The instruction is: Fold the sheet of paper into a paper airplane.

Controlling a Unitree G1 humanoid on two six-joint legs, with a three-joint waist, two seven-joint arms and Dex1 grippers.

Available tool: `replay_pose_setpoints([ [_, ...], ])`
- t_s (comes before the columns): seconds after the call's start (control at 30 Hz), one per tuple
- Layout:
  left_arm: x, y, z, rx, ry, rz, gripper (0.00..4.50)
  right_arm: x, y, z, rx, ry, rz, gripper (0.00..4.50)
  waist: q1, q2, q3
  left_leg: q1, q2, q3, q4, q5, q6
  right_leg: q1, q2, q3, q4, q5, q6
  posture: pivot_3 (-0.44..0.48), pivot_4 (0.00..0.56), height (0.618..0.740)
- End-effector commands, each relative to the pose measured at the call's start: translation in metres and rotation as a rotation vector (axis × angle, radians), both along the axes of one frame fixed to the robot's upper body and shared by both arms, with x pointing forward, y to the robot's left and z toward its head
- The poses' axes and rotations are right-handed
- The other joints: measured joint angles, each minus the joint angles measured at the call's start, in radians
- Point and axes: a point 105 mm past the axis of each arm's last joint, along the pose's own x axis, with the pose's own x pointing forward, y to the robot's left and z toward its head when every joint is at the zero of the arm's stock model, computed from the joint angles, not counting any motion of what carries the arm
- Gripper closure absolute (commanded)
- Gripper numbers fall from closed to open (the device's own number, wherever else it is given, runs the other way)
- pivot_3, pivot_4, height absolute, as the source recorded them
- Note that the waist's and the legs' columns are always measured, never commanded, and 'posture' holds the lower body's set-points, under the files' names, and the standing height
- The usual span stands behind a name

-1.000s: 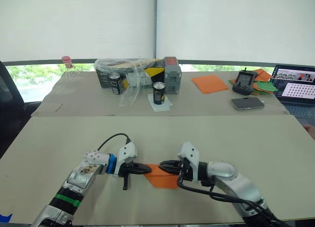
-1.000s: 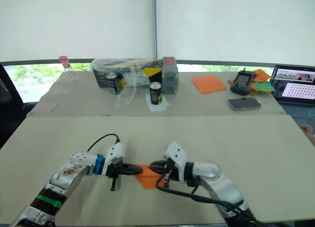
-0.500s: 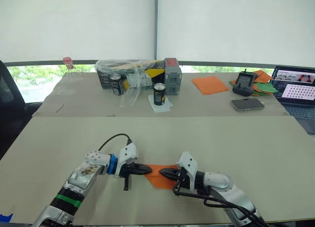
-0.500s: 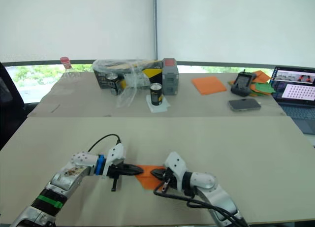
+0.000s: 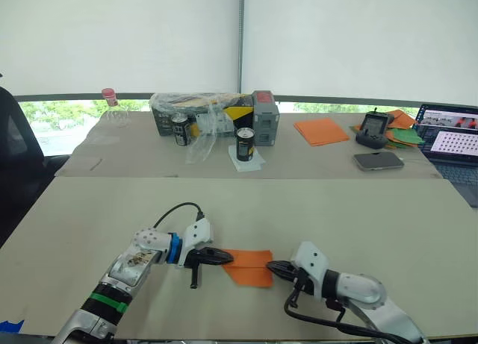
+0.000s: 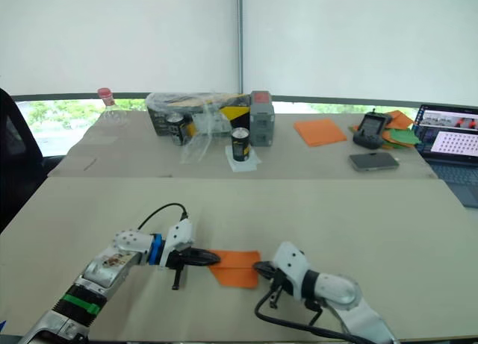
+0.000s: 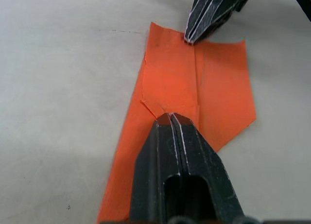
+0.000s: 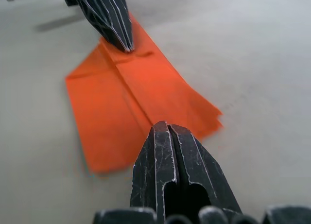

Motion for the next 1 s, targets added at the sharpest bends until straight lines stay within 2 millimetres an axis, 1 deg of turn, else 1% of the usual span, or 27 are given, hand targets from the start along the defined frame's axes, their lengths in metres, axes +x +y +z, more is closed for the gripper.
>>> replay_pose_setpoints([
  [0.03, -0.010, 0.002, -0.026, 0.076, 0.080, -0.008, 4.50, 0.004, -0.021, -0.006, -0.021, 0.045, -0.078, 4.46, 0.001, 0.000, 0.000, 0.001, 0.000, 0.000, 0.000, 0.000, 0.000, 0.000, 0.000, 0.000, 0.000, 0.000, 0.000, 0.000, 0.150, 0.740],
  [0.1, -0.010, 0.001, -0.025, 0.071, 0.081, -0.014, 4.50, 0.007, -0.021, 0.008, 0.012, 0.015, -0.066, 4.46, 0.003, 0.000, 0.000, 0.000, 0.000, 0.000, 0.000, 0.000, 0.000, 0.001, 0.000, 0.000, 0.000, 0.000, 0.000, 0.000, 0.150, 0.740],
  [0.17, -0.010, 0.000, -0.025, 0.068, 0.081, -0.021, 4.50, 0.013, -0.017, 0.031, 0.081, -0.042, -0.060, 4.46, 0.004, 0.000, 0.000, 0.000, 0.000, 0.000, 0.000, 0.000, 0.000, 0.000, 0.000, 0.000, 0.000, 0.000, 0.000, 0.000, 0.150, 0.740],
  [0.23, -0.010, -0.001, -0.025, 0.065, 0.080, -0.023, 4.50, 0.018, -0.010, 0.048, 0.126, -0.090, -0.047, 4.46, 0.002, 0.000, 0.000, -0.001, 0.001, 0.000, 0.000, 0.000, 0.000, -0.001, 0.000, 0.001, 0.000, 0.000, 0.000, 0.000, 0.150, 0.740],
  [0.27, -0.010, -0.002, -0.024, 0.063, 0.081, -0.021, 4.50, 0.020, -0.005, 0.053, 0.138, -0.107, -0.035, 4.46, 0.001, 0.000, 0.000, -0.002, 0.001, 0.001, 0.000, 0.000, 0.000, -0.002, 0.000, 0.001, 0.001, 0.000, 0.000, 0.000, 0.150, 0.740],
  [0.33, -0.010, -0.002, -0.023, 0.056, 0.083, -0.017, 4.50, 0.023, 0.005, 0.055, 0.137, -0.117, -0.015, 4.46, -0.002, 0.000, 0.000, -0.002, 0.001, 0.001, 0.000, 0.000, 0.000, -0.003, 0.001, 0.001, 0.001, 0.000, 0.000, 0.000, 0.150, 0.740],
  [0.37, -0.010, -0.003, -0.023, 0.055, 0.084, -0.016, 4.50, 0.023, 0.008, 0.054, 0.131, -0.115, -0.008, 4.46, -0.001, 0.000, 0.000, -0.002, 0.001, 0.000, 0.000, 0.000, 0.000, -0.004, 0.001, 0.001, 0.001, 0.000, 0.000, 0.000, 0.150, 0.740],
  [0.43, -0.011, -0.004, -0.023, 0.049, 0.085, -0.014, 4.50, 0.023, 0.017, 0.045, 0.099, -0.098, 0.018, 4.46, 0.003, 0.000, 0.000, -0.003, 0.001, 0.000, -0.001, 0.000, 0.000, -0.004, 0.001, 0.000, 0.001, 0.000, 0.000, 0.000, 0.150, 0.740],
  [0.5, -0.012, -0.006, -0.023, 0.045, 0.078, -0.015, 4.50, 0.028, 0.028, 0.038, 0.104, -0.072, 0.009, 4.46, 0.002, 0.000, 0.000, -0.003, 0.001, 0.000, -0.001, 0.000, 0.000, -0.004, 0.001, 0.000, 0.000, 0.000, 0.000, 0.000, 0.150, 0.740],
  [0.57, -0.013, -0.008, -0.023, 0.039, 0.075, -0.014, 4.50, 0.029, 0.034, 0.030, 0.084, -0.042, 0.016, 4.46, 0.000, 0.000, 0.000, -0.004, 0.001, 0.000, -0.001, 0.000, 0.000, -0.005, 0.001, 0.001, 0.000, 0.000, 0.000, 0.000, 0.150, 0.740],
  [0.63, -0.014, -0.011, -0.021, 0.028, 0.065, -0.010, 4.50, 0.026, 0.034, 0.017, 0.038, -0.005, 0.016, 4.46, 0.003, 0.001, 0.000, -0.005, 0.001, 0.000, -0.001, 0.000, 0.000, -0.005, 0.000, 0.001, 0.000, 0.000, 0.000, 0.000, 0.150, 0.740],
  [0.67, -0.015, -0.012, -0.021, 0.024, 0.061, -0.009, 4.50, 0.026, 0.033, 0.014, 0.030, 0.007, 0.011, 4.46, 0.004, 0.001, 0.000, -0.005, 0.000, 0.000, -0.001, 0.000, 0.000, -0.005, 0.000, 0.001, 0.000, 0.000, 0.000, 0.000, 0.150, 0.740],
  [0.77, -0.018, -0.015, -0.020, 0.013, 0.058, -0.004, 4.50, 0.022, 0.026, -0.009, -0.047, 0.076, -0.014, 4.46, 0.002, 0.001, 0.000, -0.005, 0.000, 0.000, -0.001, 0.000, 0.000, -0.005, 0.000, 0.001, 0.000, 0.000, 0.000, 0.000, 0.150, 0.740],
  [0.93, -0.022, -0.013, -0.021, 0.019, 0.061, 0.001, 4.50, 0.017, 0.027, -0.020, -0.057, 0.127, -0.023, 4.46, 0.002, 0.000, 0.000, -0.003, 0.001, 0.000, -0.001, 0.000, 0.000, -0.004, 0.001, 0.001, 0.000, 0.000, 0.000, 0.000, 0.150, 0.740],
  [1.0, -0.024, -0.010, -0.023, 0.032, 0.062, 0.001, 4.50, 0.018, 0.029, -0.020, -0.054, 0.129, -0.022, 4.46, -0.001, 0.000, 0.000, -0.003, 0.001, 0.000, -0.001, 0.000, 0.000, -0.004, 0.001, 0.001, 0.000, 0.000, 0.000, 0.000, 0.150, 0.740],
])
